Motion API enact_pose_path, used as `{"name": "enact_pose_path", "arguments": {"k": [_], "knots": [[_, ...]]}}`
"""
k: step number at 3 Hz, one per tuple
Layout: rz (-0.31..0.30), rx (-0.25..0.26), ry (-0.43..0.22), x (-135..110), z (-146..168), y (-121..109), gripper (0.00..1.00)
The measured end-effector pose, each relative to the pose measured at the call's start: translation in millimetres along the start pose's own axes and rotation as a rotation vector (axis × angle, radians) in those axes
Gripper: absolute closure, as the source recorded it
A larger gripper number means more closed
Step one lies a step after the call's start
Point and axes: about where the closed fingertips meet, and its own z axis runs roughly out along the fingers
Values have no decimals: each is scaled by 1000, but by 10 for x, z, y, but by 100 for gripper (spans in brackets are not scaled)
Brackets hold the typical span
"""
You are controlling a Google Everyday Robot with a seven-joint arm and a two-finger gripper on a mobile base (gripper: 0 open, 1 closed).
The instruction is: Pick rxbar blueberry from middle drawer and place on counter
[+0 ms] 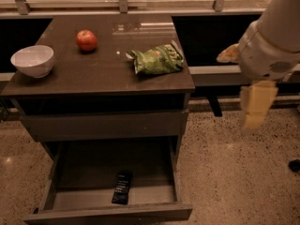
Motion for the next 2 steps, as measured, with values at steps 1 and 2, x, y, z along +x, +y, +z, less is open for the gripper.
{"name": "enact_pose_path", "arguments": {"k": [1,2], "knots": [[-271,-92,-23,-429,709,-111,0],[-552,-148,-44,-740,1487,96,0]]}}
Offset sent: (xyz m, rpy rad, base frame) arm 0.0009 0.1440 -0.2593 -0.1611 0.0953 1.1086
